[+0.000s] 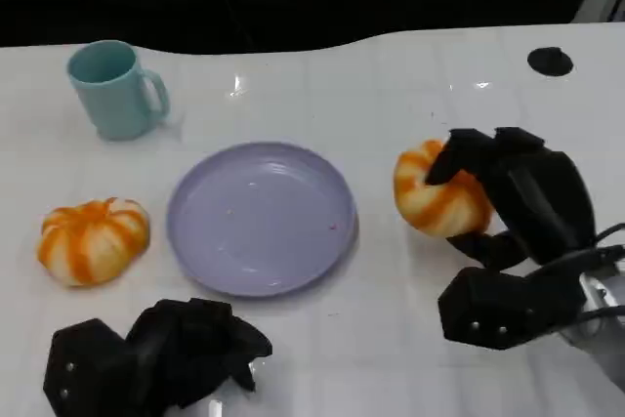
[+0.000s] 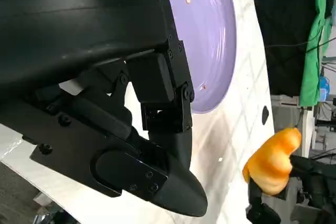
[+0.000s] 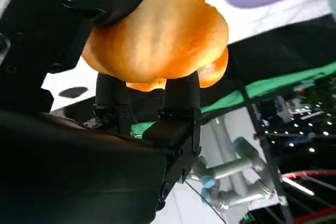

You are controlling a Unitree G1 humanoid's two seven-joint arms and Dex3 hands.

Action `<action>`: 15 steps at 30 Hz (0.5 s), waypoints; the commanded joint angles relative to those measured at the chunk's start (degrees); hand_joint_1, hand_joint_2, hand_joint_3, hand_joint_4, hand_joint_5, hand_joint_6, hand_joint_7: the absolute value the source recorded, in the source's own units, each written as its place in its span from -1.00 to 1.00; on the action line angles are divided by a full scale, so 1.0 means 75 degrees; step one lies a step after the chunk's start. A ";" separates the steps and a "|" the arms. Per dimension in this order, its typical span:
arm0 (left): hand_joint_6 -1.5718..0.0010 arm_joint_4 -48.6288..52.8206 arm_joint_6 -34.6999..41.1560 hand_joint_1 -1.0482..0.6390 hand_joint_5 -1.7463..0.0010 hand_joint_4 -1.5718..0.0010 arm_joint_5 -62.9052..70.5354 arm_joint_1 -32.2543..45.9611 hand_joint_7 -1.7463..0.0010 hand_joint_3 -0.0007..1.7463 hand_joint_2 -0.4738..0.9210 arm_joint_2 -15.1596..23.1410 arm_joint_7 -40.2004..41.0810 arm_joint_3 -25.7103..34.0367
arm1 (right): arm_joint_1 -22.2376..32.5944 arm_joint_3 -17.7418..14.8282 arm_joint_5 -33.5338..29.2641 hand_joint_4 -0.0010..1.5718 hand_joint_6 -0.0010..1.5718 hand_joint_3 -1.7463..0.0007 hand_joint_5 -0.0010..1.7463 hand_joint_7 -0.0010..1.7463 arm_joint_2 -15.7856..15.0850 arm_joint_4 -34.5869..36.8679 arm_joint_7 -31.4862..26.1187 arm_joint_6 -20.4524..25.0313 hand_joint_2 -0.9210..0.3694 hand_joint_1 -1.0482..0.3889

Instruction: Grasp the bread from the table and place it into the plate.

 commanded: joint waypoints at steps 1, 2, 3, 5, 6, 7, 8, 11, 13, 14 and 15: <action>-0.84 0.0005 0.0019 -1.00 -0.70 -0.16 0.0040 0.0092 0.43 -1.00 0.86 0.0102 0.0022 0.0025 | -0.0102 0.0117 0.0034 0.30 0.09 -0.77 1.00 0.87 0.0278 -0.0090 0.0007 -0.0381 0.20 0.47; -0.84 -0.0012 0.0038 -1.00 -0.70 -0.16 0.0040 0.0102 0.43 -1.00 0.86 0.0097 0.0028 0.0021 | -0.0143 0.0156 0.0004 0.31 0.09 -0.79 1.00 0.88 0.0348 -0.0059 -0.0018 -0.0449 0.22 0.46; -0.84 -0.0040 0.0068 -1.00 -0.70 -0.16 0.0039 0.0116 0.44 -1.00 0.86 0.0092 0.0040 0.0016 | -0.0189 0.0206 -0.0022 0.31 0.08 -0.80 1.00 0.89 0.0440 -0.0039 -0.0017 -0.0479 0.23 0.45; -0.84 -0.0084 0.0090 -1.00 -0.70 -0.16 0.0043 0.0143 0.44 -1.00 0.86 0.0090 0.0046 0.0006 | -0.0263 0.0278 -0.0064 0.31 0.07 -0.81 1.00 0.90 0.0590 0.0007 -0.0017 -0.0497 0.23 0.42; -0.84 -0.0089 0.0076 -1.00 -0.70 -0.16 0.0063 0.0150 0.44 -1.00 0.87 0.0096 0.0053 -0.0002 | -0.0333 0.0334 -0.0101 0.31 0.07 -0.80 1.00 0.90 0.0689 0.0061 0.0008 -0.0477 0.22 0.41; -0.84 -0.0085 0.0052 -1.00 -0.70 -0.16 0.0078 0.0156 0.44 -0.99 0.87 0.0101 0.0056 -0.0009 | -0.0400 0.0385 -0.0126 0.30 0.06 -0.79 1.00 0.90 0.0785 0.0125 0.0030 -0.0474 0.20 0.39; -0.84 -0.0083 0.0037 -1.00 -0.70 -0.16 0.0088 0.0160 0.44 -0.99 0.87 0.0105 0.0059 -0.0013 | -0.0446 0.0414 -0.0146 0.30 0.05 -0.78 1.00 0.90 0.0848 0.0174 0.0045 -0.0476 0.19 0.39; -0.84 -0.0064 -0.0019 -1.00 -0.70 -0.17 0.0084 0.0167 0.44 -0.99 0.87 0.0106 0.0029 -0.0023 | -0.0635 0.0534 -0.0189 0.28 0.06 -0.70 1.00 0.87 0.1118 0.0376 0.0102 -0.0429 0.13 0.39; -0.84 -0.0066 -0.0018 -1.00 -0.70 -0.17 0.0083 0.0171 0.44 -1.00 0.87 0.0100 0.0035 -0.0027 | -0.0796 0.0599 -0.0197 0.27 0.06 -0.67 1.00 0.87 0.1352 0.0645 0.0078 -0.0418 0.13 0.39; -0.84 -0.0068 -0.0021 -1.00 -0.70 -0.17 0.0085 0.0173 0.44 -1.00 0.86 0.0099 0.0038 -0.0031 | -0.0876 0.0626 -0.0198 0.26 0.06 -0.66 1.00 0.87 0.1463 0.0792 0.0044 -0.0430 0.11 0.39; -0.84 -0.0072 -0.0018 -1.00 -0.70 -0.17 0.0085 0.0174 0.44 -1.00 0.86 0.0098 0.0040 -0.0034 | -0.0956 0.0649 -0.0193 0.25 0.06 -0.64 1.00 0.87 0.1559 0.0948 -0.0015 -0.0487 0.09 0.38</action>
